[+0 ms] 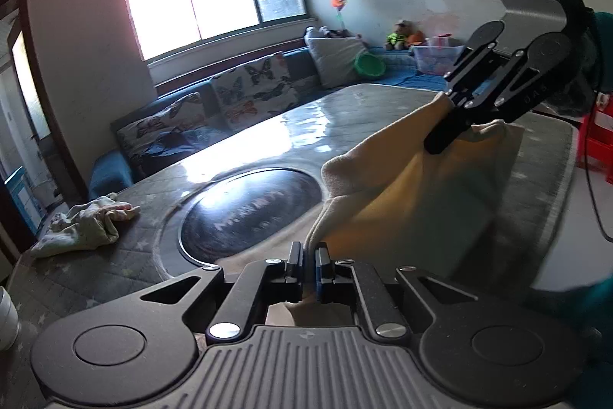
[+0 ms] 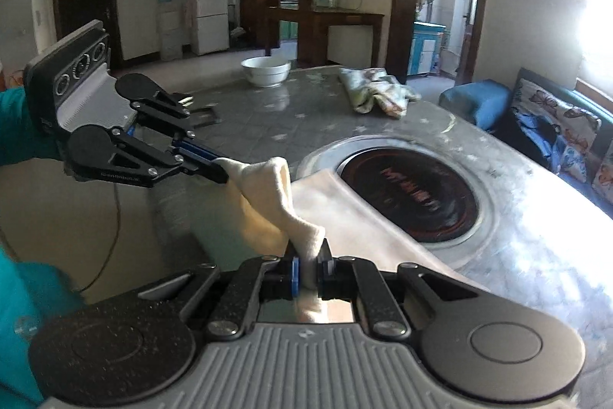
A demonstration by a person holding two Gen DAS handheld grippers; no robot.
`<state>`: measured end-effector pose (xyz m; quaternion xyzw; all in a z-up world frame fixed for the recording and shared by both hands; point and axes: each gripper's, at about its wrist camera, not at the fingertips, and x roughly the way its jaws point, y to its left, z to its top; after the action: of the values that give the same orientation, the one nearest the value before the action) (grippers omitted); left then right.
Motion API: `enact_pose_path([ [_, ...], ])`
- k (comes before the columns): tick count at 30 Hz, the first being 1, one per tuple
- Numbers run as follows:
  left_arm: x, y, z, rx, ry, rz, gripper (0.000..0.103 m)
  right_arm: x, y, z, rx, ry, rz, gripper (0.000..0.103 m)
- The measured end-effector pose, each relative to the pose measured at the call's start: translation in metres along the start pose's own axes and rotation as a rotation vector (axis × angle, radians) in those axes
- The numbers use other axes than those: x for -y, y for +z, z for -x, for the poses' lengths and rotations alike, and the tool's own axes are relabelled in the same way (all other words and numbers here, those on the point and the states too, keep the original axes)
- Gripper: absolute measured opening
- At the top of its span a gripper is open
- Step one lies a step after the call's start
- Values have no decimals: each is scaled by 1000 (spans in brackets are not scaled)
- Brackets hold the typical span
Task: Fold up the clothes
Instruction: 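Lift the hem with both grippers and fold it toward the collar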
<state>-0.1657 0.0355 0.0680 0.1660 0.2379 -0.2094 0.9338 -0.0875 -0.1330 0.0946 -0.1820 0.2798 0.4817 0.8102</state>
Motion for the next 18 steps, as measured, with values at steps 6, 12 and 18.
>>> enact_pose_path([
  [6,-26,11,-63,-60,46,31,7,44,18,-47,-51,-62,-8,7],
  [12,-45,4,-119,-148,111,78,11,77,13,-103,-97,-124,-73,7],
  [18,-55,-5,-133,-190,171,144,14,94,-11,-134,-108,-159,-210,22],
])
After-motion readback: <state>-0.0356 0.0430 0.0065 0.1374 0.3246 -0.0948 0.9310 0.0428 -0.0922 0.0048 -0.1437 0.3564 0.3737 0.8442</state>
